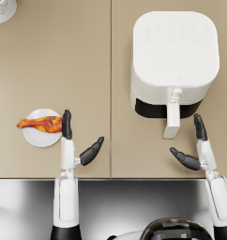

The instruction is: Pick up the drumstick and place it into the air fryer

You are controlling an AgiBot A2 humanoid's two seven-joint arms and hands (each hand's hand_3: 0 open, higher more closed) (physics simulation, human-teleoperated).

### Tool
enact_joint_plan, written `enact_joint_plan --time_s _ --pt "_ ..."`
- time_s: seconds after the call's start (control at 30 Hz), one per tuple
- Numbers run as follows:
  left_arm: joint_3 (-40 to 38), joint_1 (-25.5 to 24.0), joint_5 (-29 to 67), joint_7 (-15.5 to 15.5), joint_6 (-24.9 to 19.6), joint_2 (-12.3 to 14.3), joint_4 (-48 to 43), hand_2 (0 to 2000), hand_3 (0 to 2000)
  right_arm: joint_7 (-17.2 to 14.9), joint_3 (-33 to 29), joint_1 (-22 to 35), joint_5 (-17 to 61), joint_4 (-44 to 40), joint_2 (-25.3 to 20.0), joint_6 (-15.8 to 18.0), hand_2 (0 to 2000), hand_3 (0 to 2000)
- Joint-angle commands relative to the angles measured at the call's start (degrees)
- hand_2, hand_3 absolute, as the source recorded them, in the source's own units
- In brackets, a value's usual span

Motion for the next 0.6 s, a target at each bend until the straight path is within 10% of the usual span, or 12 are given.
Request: enact_joint_plan --time_s 0.03,0.33,0.47,0.6 --pt "-3.1 2.3 2.6 0.0 0.0 0.0 2.4 0 0 0.0 0.1 0.0 0.2 -0.7 -0.1 0.0 0 0" --pt "-8.1 6.7 25.8 0.0 0.0 -0.1 8.6 0 0 0.0 -1.0 0.1 0.6 -1.8 -1.5 0.0 0 0" --pt "-9.9 8.8 36.2 -8.1 -16.8 -0.3 11.5 0 0 0.0 -0.8 0.3 0.6 -2.8 -2.1 0.0 0 0" --pt "-11.7 10.2 46.6 -11.0 -22.5 -0.5 13.6 0 0 0.0 -0.8 0.5 0.6 -3.1 -2.7 0.0 0 0"
